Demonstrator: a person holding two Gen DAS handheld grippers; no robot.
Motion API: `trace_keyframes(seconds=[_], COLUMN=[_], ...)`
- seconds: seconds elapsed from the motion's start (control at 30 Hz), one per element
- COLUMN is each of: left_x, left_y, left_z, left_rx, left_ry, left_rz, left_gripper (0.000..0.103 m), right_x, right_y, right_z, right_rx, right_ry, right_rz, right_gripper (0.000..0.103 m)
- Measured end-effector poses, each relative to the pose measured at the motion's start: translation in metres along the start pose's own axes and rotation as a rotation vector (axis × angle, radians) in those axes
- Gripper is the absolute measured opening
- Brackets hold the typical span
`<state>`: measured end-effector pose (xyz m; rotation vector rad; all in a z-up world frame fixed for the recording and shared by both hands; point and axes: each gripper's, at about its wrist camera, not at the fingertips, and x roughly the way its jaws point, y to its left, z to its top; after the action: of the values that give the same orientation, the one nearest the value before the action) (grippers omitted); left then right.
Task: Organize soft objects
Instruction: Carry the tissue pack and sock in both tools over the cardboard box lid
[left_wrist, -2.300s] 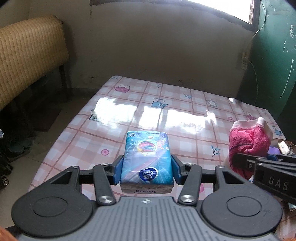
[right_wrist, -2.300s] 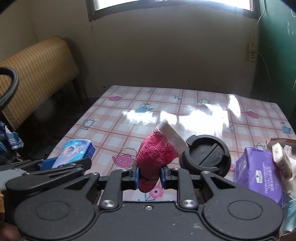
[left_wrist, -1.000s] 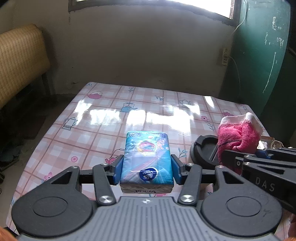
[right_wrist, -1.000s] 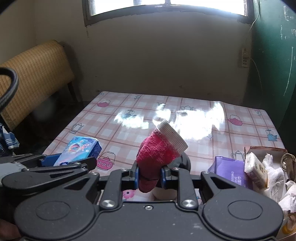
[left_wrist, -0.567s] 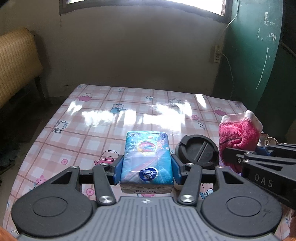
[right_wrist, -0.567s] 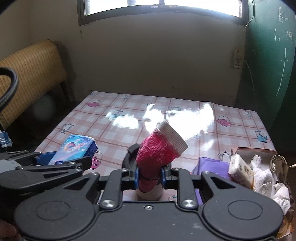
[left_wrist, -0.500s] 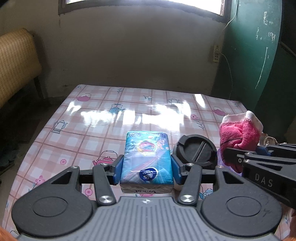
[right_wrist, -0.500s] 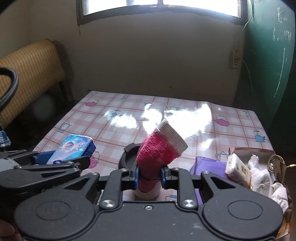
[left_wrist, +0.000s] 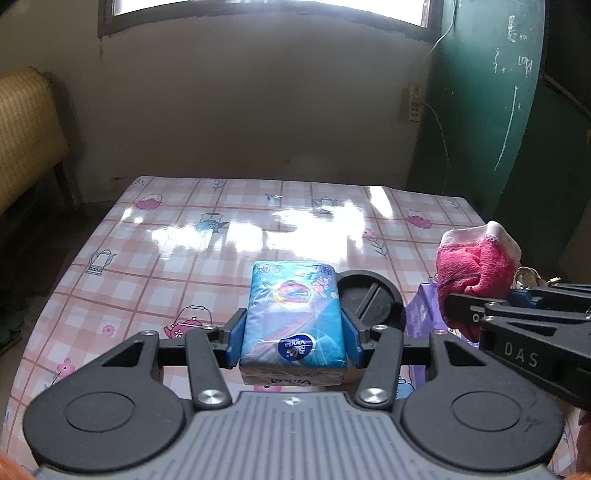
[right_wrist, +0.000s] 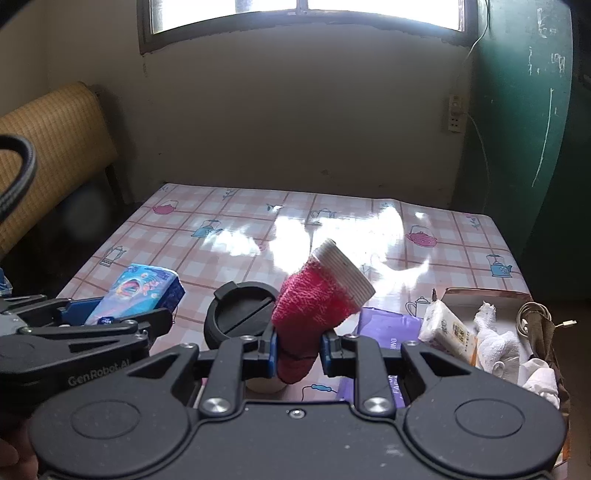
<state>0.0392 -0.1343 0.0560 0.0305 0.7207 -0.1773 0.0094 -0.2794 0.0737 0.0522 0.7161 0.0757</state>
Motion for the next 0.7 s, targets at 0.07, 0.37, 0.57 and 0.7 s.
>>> trace_keyframes(seconds=[0.07,0.37,0.57,0.7], left_x=[0.000,-0.001,0.001,0.001], left_y=[-0.001,-0.011,-0.018,-0.022], left_z=[0.000,0.002,0.003,0.004], left_rx=[0.002,0.018,0.030,0.038], left_ry=[-0.001,-0.006,-0.006,-0.008], left_rz=[-0.005,-0.025,-0.041,-0.052], left_gripper=[0.053,0.053,0.053,0.053], right_x=[-0.001,-0.001,-0.004,-0.006], right_y=[-0.001,-0.006,-0.013,-0.017], right_z=[0.000,0.001,0.001,0.002], right_rx=[0.002,0.007,0.011,0.014], right_ry=[0.001,0.001,0.001,-0.002], right_rz=[-0.002,-0.009,-0.021,-0.030], right_gripper=[0.027,0.027,0.027,0.027])
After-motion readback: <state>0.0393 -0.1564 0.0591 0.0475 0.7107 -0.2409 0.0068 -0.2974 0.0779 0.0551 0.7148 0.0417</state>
